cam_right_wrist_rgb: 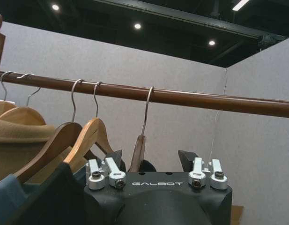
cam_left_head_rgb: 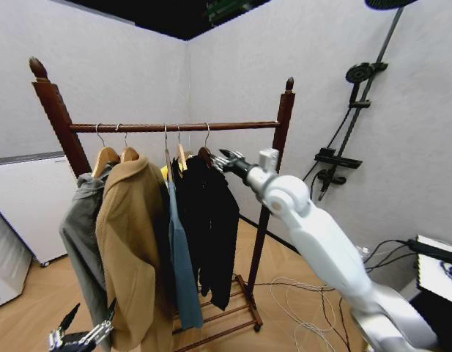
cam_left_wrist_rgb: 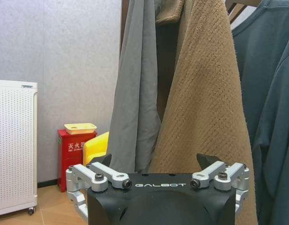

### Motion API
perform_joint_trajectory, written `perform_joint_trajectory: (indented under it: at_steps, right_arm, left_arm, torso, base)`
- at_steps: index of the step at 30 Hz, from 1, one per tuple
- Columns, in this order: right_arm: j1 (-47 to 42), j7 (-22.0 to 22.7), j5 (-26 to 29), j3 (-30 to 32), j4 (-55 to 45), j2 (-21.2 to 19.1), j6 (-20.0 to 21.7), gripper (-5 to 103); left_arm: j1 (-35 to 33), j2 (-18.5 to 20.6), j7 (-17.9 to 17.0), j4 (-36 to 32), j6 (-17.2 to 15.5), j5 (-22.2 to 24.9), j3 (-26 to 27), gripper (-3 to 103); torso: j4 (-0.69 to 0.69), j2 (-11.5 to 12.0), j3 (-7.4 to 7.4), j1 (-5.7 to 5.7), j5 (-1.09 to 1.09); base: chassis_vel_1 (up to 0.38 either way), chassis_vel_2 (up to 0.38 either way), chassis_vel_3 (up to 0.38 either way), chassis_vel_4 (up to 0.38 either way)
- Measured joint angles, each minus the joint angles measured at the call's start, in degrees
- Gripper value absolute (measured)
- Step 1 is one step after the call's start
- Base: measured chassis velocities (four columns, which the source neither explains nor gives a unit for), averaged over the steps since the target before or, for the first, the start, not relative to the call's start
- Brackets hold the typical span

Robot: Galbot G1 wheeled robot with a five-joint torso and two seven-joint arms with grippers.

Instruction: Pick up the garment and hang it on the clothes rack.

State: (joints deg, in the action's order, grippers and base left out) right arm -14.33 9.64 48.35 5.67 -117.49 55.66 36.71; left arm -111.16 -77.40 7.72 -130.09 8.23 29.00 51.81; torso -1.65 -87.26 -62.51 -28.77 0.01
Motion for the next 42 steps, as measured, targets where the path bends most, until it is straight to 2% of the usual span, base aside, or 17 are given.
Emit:
perform_joint_trajectory:
  at_steps: [1,2,3,4,6,7,10,14,20,30,33,34,42]
  right_arm:
    - [-1.8,0.0,0.3,1.4,-1.9,-1.0,0.3,76]
    - [-1.8,0.0,0.3,1.4,-1.9,-1.0,0.3,76]
    - [-5.5,0.0,0.6,3.9,-5.0,-2.9,0.5,76]
    - [-7.9,0.1,0.6,5.2,-6.5,-3.9,0.5,86]
    - [-10.1,0.5,0.6,6.5,-7.9,-5.0,0.2,86]
    - [-11.9,1.3,0.6,7.6,-9.2,-6.0,0.0,97]
    - [-14.3,3.6,1.5,9.1,-11.6,-7.3,-0.2,100]
    - [-16.8,6.5,4.0,11.8,-15.0,-8.7,0.2,100]
    - [-19.6,7.8,5.1,14.7,-17.6,-9.5,1.0,100]
    - [-26.4,7.9,4.6,20.1,-21.3,-9.7,1.2,100]
    - [-27.0,7.9,4.6,20.7,-21.7,-9.9,1.2,100]
    - [-27.5,7.8,4.6,21.3,-22.0,-10.0,1.2,100]
    - [-29.2,7.6,4.7,22.3,-23.4,-9.9,1.0,100]
  left_arm:
    - [0.0,0.0,0.0,0.0,0.0,0.0,0.0,100]
    - [0.0,0.0,0.0,0.0,0.0,0.0,0.0,100]
    - [0.0,0.0,0.0,0.0,0.0,0.0,0.0,100]
    - [0.0,0.0,0.0,0.0,0.0,0.0,0.0,100]
    - [0.0,0.0,0.0,0.0,0.0,0.0,0.0,100]
    - [0.0,0.0,0.0,0.0,0.0,0.0,0.0,100]
    - [0.0,0.0,0.0,0.0,0.0,0.0,0.0,100]
    - [0.0,0.0,0.0,0.0,0.0,0.0,0.0,100]
    - [0.0,0.0,0.0,0.0,0.0,0.0,0.0,100]
    - [0.0,0.0,0.0,0.0,0.0,0.0,0.0,100]
    - [0.0,0.0,0.0,0.0,0.0,0.0,0.0,100]
    - [0.0,0.0,0.0,0.0,0.0,0.0,0.0,100]
    - [0.0,0.0,0.0,0.0,0.0,0.0,0.0,100]
  torso:
    - [0.00,0.0,0.00,0.00,-0.01]
    - [0.00,0.0,0.00,0.00,-0.01]
    - [0.00,0.0,0.00,0.00,0.00]
    - [-0.01,0.0,0.00,0.00,0.01]
    - [0.00,0.0,0.00,0.00,0.02]
    - [0.00,0.0,0.00,0.00,0.00]
    - [0.02,0.0,0.00,0.00,0.00]
    - [0.01,0.0,0.00,0.00,-0.01]
    - [0.02,0.0,-0.01,-0.01,-0.02]
    - [0.01,0.0,0.00,-0.01,-0.03]
    - [0.00,0.0,-0.01,-0.02,0.02]
    - [0.01,0.0,0.00,-0.01,-0.03]
    - [0.00,0.0,0.01,0.02,-0.04]
  base:
    - [0.000,0.000,0.000,0.000]
    - [0.000,0.000,0.000,0.000]
    - [0.000,0.000,0.000,0.000]
    - [0.000,0.000,0.000,0.000]
    - [0.000,0.000,0.000,0.000]
    - [0.000,0.000,0.000,0.000]
    - [0.000,0.000,0.000,0.000]
    - [-0.009,-0.016,-0.016,-0.012]
    - [-0.034,-0.068,-0.079,-0.051]
    - [0.010,-0.138,-0.194,-0.050]
    - [0.049,-0.215,-0.280,-0.002]
    - [0.043,-0.256,-0.293,-0.012]
    - [0.055,-0.261,-0.311,0.003]
